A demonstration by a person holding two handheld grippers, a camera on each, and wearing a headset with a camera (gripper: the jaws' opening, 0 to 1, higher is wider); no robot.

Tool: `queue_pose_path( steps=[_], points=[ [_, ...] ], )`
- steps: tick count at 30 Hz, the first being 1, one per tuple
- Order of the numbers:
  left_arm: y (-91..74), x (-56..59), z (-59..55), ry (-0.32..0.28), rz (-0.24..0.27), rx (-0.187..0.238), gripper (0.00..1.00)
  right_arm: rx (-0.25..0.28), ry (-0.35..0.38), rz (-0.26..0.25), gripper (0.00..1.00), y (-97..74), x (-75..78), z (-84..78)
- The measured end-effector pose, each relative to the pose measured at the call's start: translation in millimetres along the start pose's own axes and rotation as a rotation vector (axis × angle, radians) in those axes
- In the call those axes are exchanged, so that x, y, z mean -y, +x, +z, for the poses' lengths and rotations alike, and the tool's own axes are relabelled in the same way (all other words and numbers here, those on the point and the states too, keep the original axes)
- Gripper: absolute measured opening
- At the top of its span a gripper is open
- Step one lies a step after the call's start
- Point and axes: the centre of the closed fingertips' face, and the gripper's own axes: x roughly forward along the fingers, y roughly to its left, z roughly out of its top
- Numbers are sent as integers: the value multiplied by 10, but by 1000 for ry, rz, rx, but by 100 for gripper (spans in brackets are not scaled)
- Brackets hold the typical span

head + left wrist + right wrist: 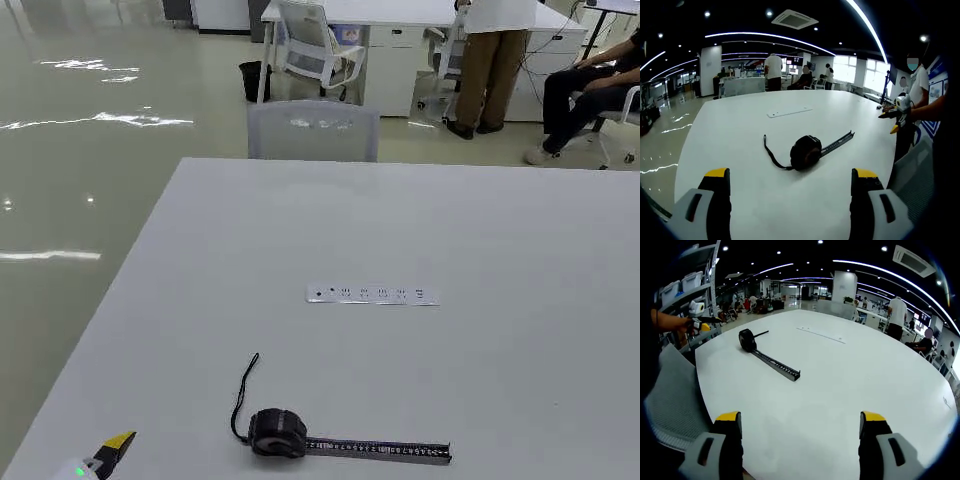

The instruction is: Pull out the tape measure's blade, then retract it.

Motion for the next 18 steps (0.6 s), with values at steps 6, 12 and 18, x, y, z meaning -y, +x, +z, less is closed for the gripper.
queue_pose_path(
  steps=[6, 12, 18],
  points=[
    [73, 69, -31, -18, 8, -17, 99, -15, -43, 27, 100, 86, -12, 58],
    [195, 109, 78, -52, 41, 6, 99, -23, -85, 61, 94, 179, 1, 123],
    [336, 160, 203, -33, 90, 10, 99, -45, -153, 85, 95, 270, 1, 219]
  ],
)
